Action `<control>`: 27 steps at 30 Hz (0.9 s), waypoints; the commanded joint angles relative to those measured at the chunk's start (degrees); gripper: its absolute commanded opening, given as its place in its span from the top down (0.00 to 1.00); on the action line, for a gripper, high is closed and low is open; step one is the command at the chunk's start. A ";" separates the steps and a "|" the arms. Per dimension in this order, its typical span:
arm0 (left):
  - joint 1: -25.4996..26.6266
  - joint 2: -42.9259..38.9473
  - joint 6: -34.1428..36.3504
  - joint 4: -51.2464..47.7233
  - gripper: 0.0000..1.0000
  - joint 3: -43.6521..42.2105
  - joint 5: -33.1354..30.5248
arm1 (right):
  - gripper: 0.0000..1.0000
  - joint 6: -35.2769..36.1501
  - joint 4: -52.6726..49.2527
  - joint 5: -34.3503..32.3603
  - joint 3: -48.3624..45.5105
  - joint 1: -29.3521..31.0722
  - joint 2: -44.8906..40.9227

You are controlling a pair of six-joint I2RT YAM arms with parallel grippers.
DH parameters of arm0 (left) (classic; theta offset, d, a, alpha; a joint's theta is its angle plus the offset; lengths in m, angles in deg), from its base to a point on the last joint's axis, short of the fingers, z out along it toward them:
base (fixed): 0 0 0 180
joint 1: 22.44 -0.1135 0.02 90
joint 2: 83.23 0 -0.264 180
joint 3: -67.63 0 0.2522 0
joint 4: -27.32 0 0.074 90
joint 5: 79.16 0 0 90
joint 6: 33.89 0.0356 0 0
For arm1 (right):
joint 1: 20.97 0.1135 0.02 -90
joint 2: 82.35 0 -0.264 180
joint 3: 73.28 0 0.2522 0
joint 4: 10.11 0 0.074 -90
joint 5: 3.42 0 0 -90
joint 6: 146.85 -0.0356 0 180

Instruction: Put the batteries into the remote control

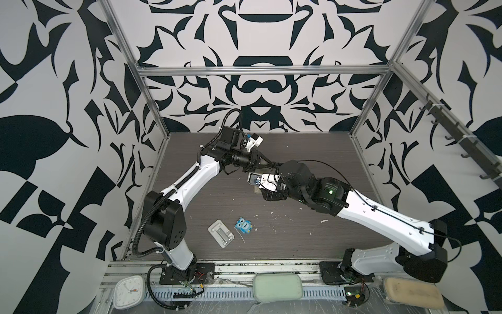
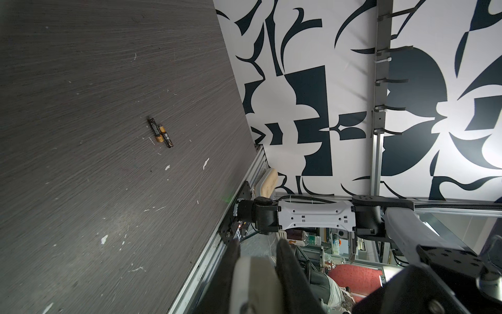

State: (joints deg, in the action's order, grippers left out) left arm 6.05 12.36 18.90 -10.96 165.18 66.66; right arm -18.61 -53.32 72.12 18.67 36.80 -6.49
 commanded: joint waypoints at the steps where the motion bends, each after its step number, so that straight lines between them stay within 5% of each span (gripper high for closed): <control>1: 0.91 0.03 0.03 -6.23 1.00 1.11 4.97 | 0.18 1.64 6.95 -10.44 0.47 -1.88 0.27; 27: -0.23 0.39 2.03 -8.65 1.00 1.57 1.17 | 0.18 2.44 6.00 -10.55 1.09 -1.81 1.66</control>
State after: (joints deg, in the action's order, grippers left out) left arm 5.13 12.95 19.53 -12.60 165.70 63.66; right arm -17.56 -52.32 70.24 18.63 36.80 -4.94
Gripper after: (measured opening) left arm 0.236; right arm 0.819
